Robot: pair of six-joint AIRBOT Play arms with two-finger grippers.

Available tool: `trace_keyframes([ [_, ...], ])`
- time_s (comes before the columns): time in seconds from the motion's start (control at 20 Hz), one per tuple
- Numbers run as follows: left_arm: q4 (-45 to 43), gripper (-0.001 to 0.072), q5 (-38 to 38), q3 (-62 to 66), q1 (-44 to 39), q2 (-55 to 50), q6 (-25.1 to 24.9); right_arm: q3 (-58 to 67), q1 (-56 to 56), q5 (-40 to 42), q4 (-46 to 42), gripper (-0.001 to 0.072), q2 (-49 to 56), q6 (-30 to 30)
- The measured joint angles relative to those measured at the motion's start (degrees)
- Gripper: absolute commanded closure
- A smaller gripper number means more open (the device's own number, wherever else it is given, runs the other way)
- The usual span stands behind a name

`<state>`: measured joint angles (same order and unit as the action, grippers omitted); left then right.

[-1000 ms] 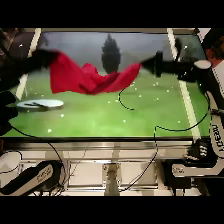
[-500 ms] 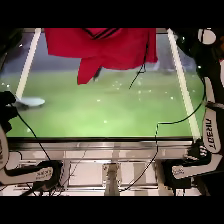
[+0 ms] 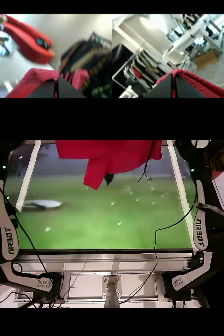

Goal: Fold the clothes and pants, and hang the long-sleeved shirts on hangers.

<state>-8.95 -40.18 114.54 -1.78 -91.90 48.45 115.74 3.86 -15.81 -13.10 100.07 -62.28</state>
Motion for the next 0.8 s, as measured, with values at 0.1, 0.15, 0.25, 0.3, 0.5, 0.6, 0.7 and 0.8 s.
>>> trace_keyframes([
  [0.1,-2.8,0.0697,-5.5,-2.8,0.3,-0.2,1.4,-0.2,-3.6,-8.8,-2.3,0.07,0.1,-2.7],
  [0.15,-4.6,0.0698,-7.8,-4.3,0.3,-0.2,2.6,-0.2,-5.7,-13.7,-5.0,0.07,0.0,-5.6],
  [0.25,-9.9,0.0697,-11.6,-8.2,-0.3,0.3,4.9,-0.7,-9.5,-23.2,-12.8,0.0699,-0.7,-11.5],
  [0.3,-13.0,0.0697,-13.2,-10.6,-1.0,0.9,6.0,-1.1,-11.1,-28.3,-17.0,0.0699,-1.3,-13.7],
  [0.5,-22.8,0.0697,-16.3,-22.8,-4.7,5.4,8.9,-6.2,-15.7,-47.8,-29.5,0.0699,-4.5,-18.6],
  [0.6,-26.6,0.0697,-16.9,-30.2,-6.5,9.2,9.9,-11.2,-16.6,-52.9,-32.3,0.0699,-7.0,-19.0],
  [0.7,-30.3,0.0697,-16.6,-37.8,-7.8,13.8,11.7,-18.5,-17.2,-56.0,-34.7,0.0698,-10.7,-18.5],
  [0.8,-32.7,0.0697,-16.5,-45.5,-8.5,18.9,12.9,-27.1,-17.5,-57.4,-37.6,0.0698,-14.8,-17.8],
])
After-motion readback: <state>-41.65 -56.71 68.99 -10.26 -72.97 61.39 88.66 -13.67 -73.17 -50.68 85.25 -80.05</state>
